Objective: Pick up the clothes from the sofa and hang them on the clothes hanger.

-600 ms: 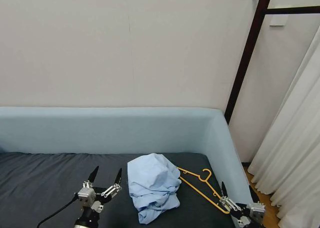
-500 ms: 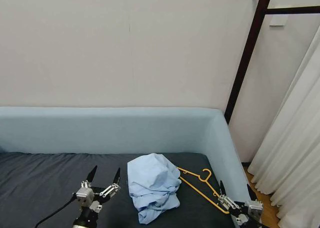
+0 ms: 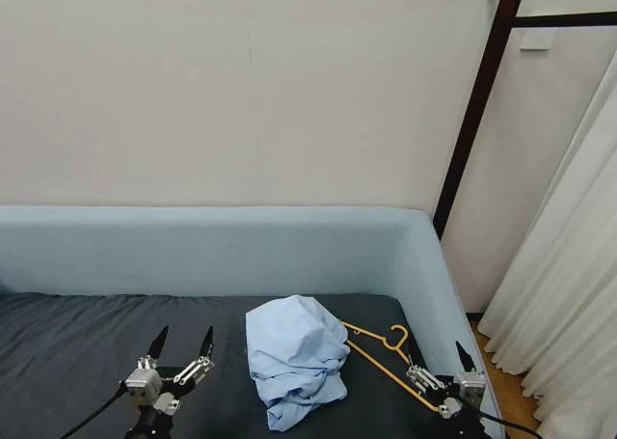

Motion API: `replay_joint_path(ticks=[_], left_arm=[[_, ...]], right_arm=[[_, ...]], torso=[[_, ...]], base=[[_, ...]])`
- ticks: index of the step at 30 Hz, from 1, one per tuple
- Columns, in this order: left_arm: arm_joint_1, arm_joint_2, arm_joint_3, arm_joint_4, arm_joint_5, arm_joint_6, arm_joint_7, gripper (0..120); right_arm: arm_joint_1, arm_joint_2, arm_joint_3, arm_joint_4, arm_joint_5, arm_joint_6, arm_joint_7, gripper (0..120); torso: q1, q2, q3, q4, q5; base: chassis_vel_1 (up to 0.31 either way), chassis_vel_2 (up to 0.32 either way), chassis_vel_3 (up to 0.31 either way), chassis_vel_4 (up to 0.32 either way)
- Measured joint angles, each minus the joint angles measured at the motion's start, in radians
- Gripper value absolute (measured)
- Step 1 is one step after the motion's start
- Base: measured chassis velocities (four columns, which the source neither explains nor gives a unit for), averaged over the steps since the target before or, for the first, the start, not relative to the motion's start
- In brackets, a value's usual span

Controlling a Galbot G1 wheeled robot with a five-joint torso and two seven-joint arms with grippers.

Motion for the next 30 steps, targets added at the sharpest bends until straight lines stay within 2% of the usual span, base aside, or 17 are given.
replay_joint_path(ticks=[5,9,12,14,15,17,18,20,23,24,25,26,30], left_arm=[[0.011,-0.012,-0.001,0.0,0.015,-0.008,0.0,100],[0.017,-0.013,-0.001,0.002,0.029,-0.009,0.0,100],[0.02,-0.016,-0.004,0.005,0.038,-0.009,-0.002,100],[0.024,-0.016,-0.009,0.006,0.039,-0.01,-0.004,100],[0.024,-0.016,-0.009,0.006,0.039,-0.01,-0.004,100],[0.027,-0.014,-0.017,0.005,0.039,-0.01,-0.01,100],[0.027,-0.011,-0.022,0.005,0.038,-0.008,-0.017,100],[0.027,-0.007,-0.03,0.005,0.037,-0.004,-0.026,100],[0.027,-0.005,-0.033,0.006,0.036,-0.002,-0.032,100],[0.027,-0.006,-0.034,0.016,0.037,-0.001,-0.037,100],[0.026,-0.008,-0.032,0.023,0.041,-0.001,-0.04,100],[0.026,-0.008,-0.032,0.023,0.041,-0.001,-0.04,100],[0.023,-0.026,-0.022,0.035,0.055,-0.002,-0.043,100]], right_arm=[[0.032,-0.018,-0.027,-0.028,0.024,-0.009,-0.017,100],[0.081,-0.048,-0.07,-0.058,0.135,-0.069,-0.052,100],[0.153,-0.079,-0.115,-0.142,0.27,-0.108,-0.166,100],[0.206,-0.092,-0.139,-0.224,0.335,-0.107,-0.297,100],[0.206,-0.092,-0.139,-0.224,0.335,-0.107,-0.297,100],[0.262,-0.097,-0.155,-0.321,0.351,-0.083,-0.461,100],[0.297,-0.097,-0.164,-0.382,0.336,-0.061,-0.551,100],[0.345,-0.091,-0.172,-0.463,0.282,-0.035,-0.639,100],[0.374,-0.082,-0.175,-0.511,0.229,-0.022,-0.669,100],[0.416,-0.06,-0.174,-0.58,0.116,0.0,-0.683,100],[0.434,-0.046,-0.171,-0.612,0.064,0.014,-0.691,100],[0.434,-0.046,-0.171,-0.612,0.064,0.014,-0.691,100],[0.493,0.009,-0.175,-0.71,-0.084,0.051,-0.698,100]], torso=[[0.0,0.0,0.0,0.0,0.0],[0.0,0.0,0.0,-0.0001,0.0],[0.0,0.0,0.0,0.0,0.0],[0.0,0.0,0.0,0.0001,0.0001],[0.0,0.0,0.0,0.0001,0.0001],[0.0,0.0,0.0,0.0001,0.0],[0.0,0.0,0.0,0.0001,0.0001],[0.0,0.0,0.0,0.0001,0.0],[0.0,0.0,0.0,0.0001,0.0],[0.0,0.0,0.0,0.0001,0.0],[0.0,0.0,0.0,0.0,0.0],[0.0,0.0,0.0,0.0,0.0],[0.0,0.0,0.0,0.0001,0.0]], base=[[0.0,0.0,0.0,0.0],[0.0,0.0,0.0,0.0],[0.0,0.0,0.0,0.0],[0.0,0.0,0.0,0.0],[0.0,0.0,0.0,0.0],[0.0,0.0,0.0,0.0],[0.0,0.0,0.0,0.0],[0.0,0.0,0.0,0.0],[0.0,0.0,0.0,0.0],[0.0,0.0,0.0,0.0],[0.0,0.0,0.0,0.0],[0.0,0.0,0.0,0.0],[0.0,0.0,0.0,0.0]])
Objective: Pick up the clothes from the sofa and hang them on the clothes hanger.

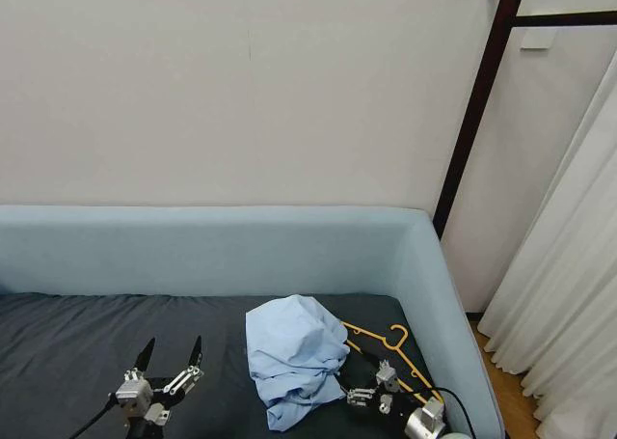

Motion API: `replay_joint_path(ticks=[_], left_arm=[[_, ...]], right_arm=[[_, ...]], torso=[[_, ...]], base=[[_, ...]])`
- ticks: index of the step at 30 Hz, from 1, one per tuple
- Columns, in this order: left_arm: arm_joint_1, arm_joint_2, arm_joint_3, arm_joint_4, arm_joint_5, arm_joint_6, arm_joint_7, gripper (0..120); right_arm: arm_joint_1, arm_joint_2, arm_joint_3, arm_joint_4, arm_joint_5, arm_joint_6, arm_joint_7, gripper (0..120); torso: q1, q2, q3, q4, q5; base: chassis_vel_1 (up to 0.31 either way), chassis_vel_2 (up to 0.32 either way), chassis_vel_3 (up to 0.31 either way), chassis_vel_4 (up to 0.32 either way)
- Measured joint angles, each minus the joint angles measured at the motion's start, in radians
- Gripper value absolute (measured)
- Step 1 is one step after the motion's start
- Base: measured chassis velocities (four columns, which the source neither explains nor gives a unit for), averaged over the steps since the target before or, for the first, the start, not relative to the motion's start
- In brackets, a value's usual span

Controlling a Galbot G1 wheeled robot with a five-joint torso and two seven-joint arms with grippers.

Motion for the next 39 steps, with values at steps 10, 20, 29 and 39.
replay_joint_path(ticks=[10,20,29,39], left_arm=[[0.006,-0.02,0.003,-0.013,0.014,-0.001,-0.037,100],[0.006,-0.038,0.007,-0.023,0.015,0.014,-0.056,100],[0.007,-0.043,0.002,-0.022,0.017,0.014,-0.063,100],[0.007,-0.044,0.001,-0.023,0.019,0.011,-0.07,100]], right_arm=[[0.066,0.092,0.019,-0.175,-0.22,0.072,0.071,82],[0.078,0.128,0.013,-0.229,-0.246,0.131,0.147,45],[0.073,0.161,-0.007,-0.225,-0.27,0.161,0.167,15],[0.059,0.162,-0.018,-0.172,-0.215,0.191,0.269,0]], torso=[[0.0,0.0,0.0,-0.0001,0.0],[0.0,0.0,0.0,-0.0001,-0.0001],[0.0,0.0,0.0,0.0,0.0],[0.0,0.0,0.0,0.0,0.0001]], base=[[0.0,0.0,0.0,0.0],[0.0,0.0,0.0,0.0],[0.0,0.0,0.0,0.0],[0.0,0.0,0.0,0.0]])
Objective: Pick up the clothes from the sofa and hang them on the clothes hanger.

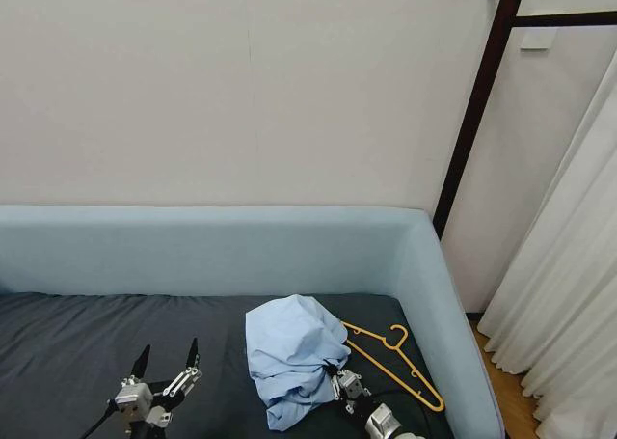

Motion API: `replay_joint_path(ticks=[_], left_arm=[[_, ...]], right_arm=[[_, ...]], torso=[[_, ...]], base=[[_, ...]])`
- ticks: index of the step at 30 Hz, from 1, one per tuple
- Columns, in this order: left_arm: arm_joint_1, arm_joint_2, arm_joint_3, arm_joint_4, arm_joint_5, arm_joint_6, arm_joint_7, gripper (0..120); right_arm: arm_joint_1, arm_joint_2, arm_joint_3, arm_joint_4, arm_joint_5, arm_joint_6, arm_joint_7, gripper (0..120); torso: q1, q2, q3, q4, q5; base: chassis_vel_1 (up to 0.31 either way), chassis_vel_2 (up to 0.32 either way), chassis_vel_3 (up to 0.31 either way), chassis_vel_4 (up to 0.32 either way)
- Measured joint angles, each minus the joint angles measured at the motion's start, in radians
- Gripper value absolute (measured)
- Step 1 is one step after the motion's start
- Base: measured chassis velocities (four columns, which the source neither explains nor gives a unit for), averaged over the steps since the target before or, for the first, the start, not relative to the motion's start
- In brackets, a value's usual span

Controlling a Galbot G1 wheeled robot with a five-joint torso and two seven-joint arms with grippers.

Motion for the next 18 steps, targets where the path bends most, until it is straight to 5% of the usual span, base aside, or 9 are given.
replay_joint_path(ticks=[6,9,18], left_arm=[[-0.005,-0.004,0.009,0.003,0.002,-0.006,-0.001,100],[-0.005,-0.005,0.014,0.004,0.002,-0.013,-0.002,100],[-0.002,0.001,0.018,0.009,0.003,-0.031,-0.003,100]], right_arm=[[-0.03,-0.039,-0.051,0.203,0.321,0.042,0.038,0],[-0.049,-0.091,-0.081,0.417,0.553,-0.009,0.058,0],[-0.055,-0.139,-0.07,0.602,0.684,-0.1,0.114,0]], torso=[[0.0,0.0,0.0,0.0001,-0.0001],[0.0,0.0,0.0,-0.0001,-0.0001],[0.0,0.0,0.0,-0.0001,0.0]], base=[[0.0,0.0,0.0,0.0],[0.0,0.0,0.0,0.0],[0.0,0.0,0.0,0.0]])
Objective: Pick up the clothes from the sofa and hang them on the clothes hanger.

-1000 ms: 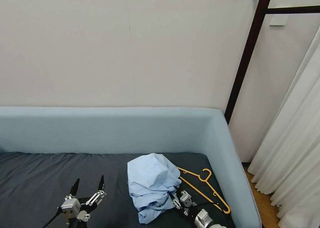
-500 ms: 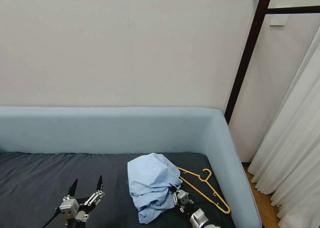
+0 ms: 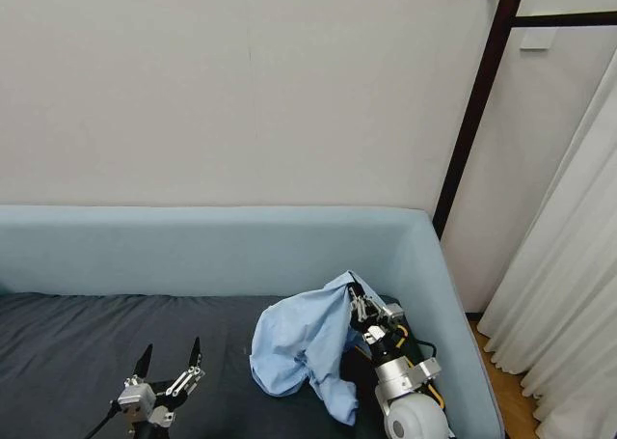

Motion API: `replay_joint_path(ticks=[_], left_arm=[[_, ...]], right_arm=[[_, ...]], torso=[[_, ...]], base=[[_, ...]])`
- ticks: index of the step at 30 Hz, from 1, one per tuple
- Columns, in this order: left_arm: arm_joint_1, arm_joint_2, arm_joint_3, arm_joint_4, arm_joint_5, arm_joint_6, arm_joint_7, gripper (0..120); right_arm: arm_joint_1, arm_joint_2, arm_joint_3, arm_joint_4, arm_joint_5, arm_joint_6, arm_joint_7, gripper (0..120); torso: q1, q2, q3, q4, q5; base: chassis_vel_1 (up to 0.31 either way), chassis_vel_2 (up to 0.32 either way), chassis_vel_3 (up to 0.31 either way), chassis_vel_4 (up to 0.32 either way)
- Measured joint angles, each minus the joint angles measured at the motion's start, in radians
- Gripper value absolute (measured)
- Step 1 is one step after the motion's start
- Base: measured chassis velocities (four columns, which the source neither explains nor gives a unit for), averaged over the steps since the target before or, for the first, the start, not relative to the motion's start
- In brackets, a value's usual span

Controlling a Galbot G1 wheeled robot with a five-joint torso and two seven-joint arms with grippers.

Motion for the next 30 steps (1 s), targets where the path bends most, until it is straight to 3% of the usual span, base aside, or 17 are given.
replay_joint_path(ticks=[13,25,30], left_arm=[[-0.004,0.02,0.0,-0.004,-0.004,-0.002,-0.004,100],[-0.029,0.03,0.001,0.024,-0.007,-0.005,-0.006,100],[-0.044,0.029,0.005,0.035,-0.007,-0.004,-0.007,100]], right_arm=[[0.017,-0.015,0.013,0.052,-0.015,-0.031,0.088,0],[0.183,-0.15,0.068,0.261,0.154,-0.135,0.21,0],[0.212,-0.171,0.055,0.315,0.169,-0.158,0.22,0]], torso=[[0.0,0.0,0.0,0.0,0.0001],[0.0,0.0,0.0,0.0,-0.0001],[0.0,0.0,0.0,0.0,-0.0001]], base=[[0.0,0.0,0.0,0.0],[0.0,0.0,0.0,0.0],[0.0,0.0,0.0,0.0]])
